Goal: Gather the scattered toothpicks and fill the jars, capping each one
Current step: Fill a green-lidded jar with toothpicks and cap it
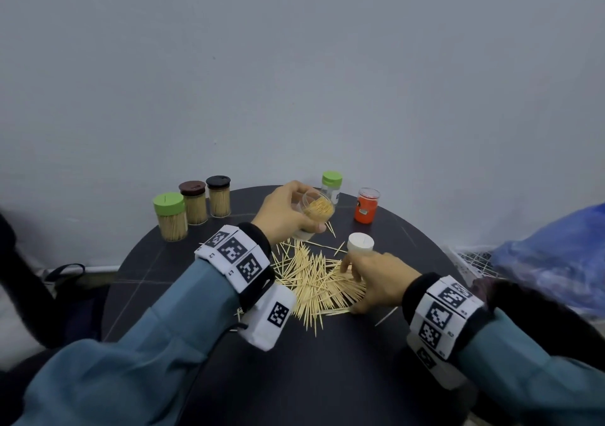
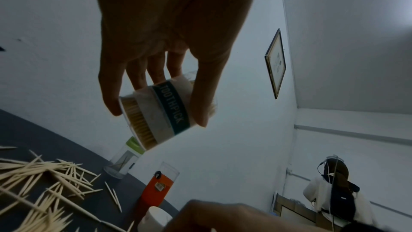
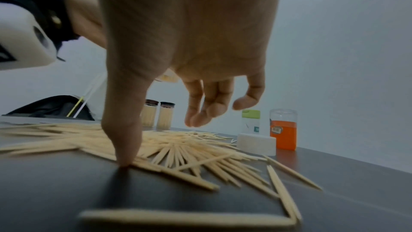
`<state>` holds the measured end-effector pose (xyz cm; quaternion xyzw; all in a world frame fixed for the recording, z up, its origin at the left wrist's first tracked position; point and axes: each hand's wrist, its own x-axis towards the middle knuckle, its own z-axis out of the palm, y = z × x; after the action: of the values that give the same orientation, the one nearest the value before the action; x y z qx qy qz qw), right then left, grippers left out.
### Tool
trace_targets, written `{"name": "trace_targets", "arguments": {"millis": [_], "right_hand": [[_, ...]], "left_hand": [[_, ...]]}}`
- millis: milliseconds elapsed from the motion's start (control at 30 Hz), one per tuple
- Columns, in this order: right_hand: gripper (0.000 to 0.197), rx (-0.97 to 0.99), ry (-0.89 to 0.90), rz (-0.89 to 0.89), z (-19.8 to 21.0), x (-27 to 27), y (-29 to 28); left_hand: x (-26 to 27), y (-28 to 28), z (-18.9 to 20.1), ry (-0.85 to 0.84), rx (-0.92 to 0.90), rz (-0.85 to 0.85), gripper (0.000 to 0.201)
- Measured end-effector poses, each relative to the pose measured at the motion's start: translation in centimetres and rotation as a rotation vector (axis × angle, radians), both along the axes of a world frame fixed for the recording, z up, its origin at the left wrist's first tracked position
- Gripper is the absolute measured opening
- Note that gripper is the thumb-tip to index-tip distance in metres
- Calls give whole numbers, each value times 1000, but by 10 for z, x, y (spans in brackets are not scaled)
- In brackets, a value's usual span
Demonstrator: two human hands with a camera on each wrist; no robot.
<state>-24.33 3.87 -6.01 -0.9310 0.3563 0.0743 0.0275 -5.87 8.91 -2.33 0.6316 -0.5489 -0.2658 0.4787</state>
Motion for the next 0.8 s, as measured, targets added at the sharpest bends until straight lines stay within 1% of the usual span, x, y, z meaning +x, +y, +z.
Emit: {"name": "trace_targets", "arguments": {"millis": [67, 100, 167, 233, 333, 500, 667, 800], "right_hand": [[76, -25, 17, -20, -1, 6, -7], [80, -5, 28, -38, -2, 9, -10], [82, 86, 39, -90, -2, 14, -15], [78, 134, 45, -119, -2, 19, -19], [66, 165, 42, -118, -3, 23, -23], [46, 170, 32, -110, -5, 26, -24], [38, 158, 66, -103, -4, 31, -22], [35, 151, 78, -116, -5, 33, -22]], "left_hand": [[2, -4, -1, 4, -5, 3, 62], [2, -6, -2, 3, -8, 3, 62], [1, -10, -4, 2, -10, 1, 61], [0, -14, -5, 3, -10, -9, 60], [0, -18, -8, 14, -5, -27, 58], [2, -19, -13, 25, -3, -37, 58], [9, -16, -22, 15, 12, -35, 55], [10, -15, -21, 21, 22, -28, 56]]}}
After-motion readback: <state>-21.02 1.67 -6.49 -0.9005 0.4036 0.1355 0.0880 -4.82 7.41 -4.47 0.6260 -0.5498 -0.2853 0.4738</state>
